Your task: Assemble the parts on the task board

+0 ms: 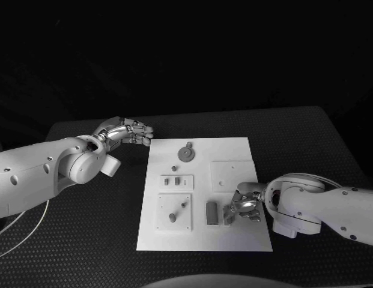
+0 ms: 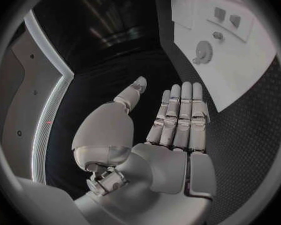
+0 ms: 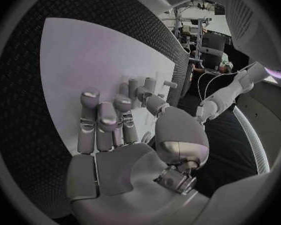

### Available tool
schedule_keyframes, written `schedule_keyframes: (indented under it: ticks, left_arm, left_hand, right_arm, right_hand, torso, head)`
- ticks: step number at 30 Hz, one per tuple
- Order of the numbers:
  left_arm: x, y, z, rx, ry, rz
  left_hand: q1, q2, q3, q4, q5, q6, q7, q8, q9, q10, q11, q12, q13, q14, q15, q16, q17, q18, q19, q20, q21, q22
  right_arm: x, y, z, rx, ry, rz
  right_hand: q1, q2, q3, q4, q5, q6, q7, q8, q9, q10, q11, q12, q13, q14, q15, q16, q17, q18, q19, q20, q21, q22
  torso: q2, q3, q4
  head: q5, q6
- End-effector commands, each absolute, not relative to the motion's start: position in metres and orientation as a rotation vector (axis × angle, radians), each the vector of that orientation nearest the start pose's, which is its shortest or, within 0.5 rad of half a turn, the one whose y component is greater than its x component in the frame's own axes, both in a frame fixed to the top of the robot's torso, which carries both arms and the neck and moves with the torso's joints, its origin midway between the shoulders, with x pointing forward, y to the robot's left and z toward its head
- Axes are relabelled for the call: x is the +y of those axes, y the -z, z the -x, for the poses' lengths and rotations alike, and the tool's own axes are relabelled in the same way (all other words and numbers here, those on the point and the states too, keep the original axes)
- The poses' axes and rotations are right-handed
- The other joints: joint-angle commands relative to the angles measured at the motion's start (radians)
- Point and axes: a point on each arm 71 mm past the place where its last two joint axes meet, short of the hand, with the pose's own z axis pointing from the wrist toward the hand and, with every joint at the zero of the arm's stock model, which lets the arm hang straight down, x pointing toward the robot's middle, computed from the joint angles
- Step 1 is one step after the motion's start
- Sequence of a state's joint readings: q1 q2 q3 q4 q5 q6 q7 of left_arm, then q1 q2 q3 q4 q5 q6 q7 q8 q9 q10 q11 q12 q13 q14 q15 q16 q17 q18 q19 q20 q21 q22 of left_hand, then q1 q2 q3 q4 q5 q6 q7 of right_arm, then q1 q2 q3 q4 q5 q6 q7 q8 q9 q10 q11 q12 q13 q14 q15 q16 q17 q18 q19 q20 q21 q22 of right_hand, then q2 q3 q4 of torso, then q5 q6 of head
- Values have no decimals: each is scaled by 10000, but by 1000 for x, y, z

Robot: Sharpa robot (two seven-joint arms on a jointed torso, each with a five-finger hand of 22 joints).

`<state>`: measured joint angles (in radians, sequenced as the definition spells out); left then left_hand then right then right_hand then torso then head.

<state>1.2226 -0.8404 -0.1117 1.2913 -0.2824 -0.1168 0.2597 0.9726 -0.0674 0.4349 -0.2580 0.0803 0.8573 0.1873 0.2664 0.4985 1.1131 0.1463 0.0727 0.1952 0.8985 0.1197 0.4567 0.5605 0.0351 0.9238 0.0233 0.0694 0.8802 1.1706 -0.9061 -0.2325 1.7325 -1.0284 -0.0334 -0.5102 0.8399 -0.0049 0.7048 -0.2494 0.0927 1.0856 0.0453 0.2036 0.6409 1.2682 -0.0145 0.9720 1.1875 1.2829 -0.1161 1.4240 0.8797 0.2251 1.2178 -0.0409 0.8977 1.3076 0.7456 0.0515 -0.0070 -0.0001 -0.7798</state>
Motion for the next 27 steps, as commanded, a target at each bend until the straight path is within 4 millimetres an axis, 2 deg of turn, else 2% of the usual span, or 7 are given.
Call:
schedule_keyframes:
  ticks: [1, 14, 27]
  left_arm:
    - [267, 210, -516, 16926, 13165, 8796]
    - [267, 211, -516, 16948, 13159, 8802]
    - [267, 211, -516, 16963, 13155, 8807]
  left_hand:
    - [-55, 5, 50, 20, -51, -5, -45, 63, -17, 41, -6, -26, -16, 38, 44, -42, 11, 111, -82, 11, 17, -14]
    - [-52, 5, 53, 17, -50, -6, -45, 65, -19, 42, -6, -27, -18, 40, 44, -51, 25, 111, -83, 10, 17, -15]
    - [-53, 7, 54, 19, -50, -8, -44, 66, -21, 42, -5, -28, -21, 42, 45, -62, 39, 111, -83, 11, 18, -16]
  right_arm:
    - [-194, 285, -388, 24802, -4947, -1698]
    - [-192, 284, -387, 24776, -5046, -1694]
    - [-193, 284, -389, 24540, -5073, -1901]
  right_hand:
    - [211, 241, 471, -430, 24, -501, 510, 9, -8, 83, -7, 21, 11, 59, -32, 52, 8, 367, 21, -42, 49, 189]
    - [204, 238, 481, -431, 26, -498, 508, 12, -13, 81, -9, 20, 11, 57, -32, 50, 7, 367, 20, -45, 48, 187]
    - [201, 230, 489, -432, 27, -493, 506, 15, -17, 80, -11, 20, 11, 58, -34, 51, 7, 367, 22, -50, 49, 186]
  torso:
    - [2, 1, -3]
    - [-2, 11, -7]
    - [1, 0, 3]
  head:
    - [-4, -10]
    - [0, -30]
    - [-8, -4]
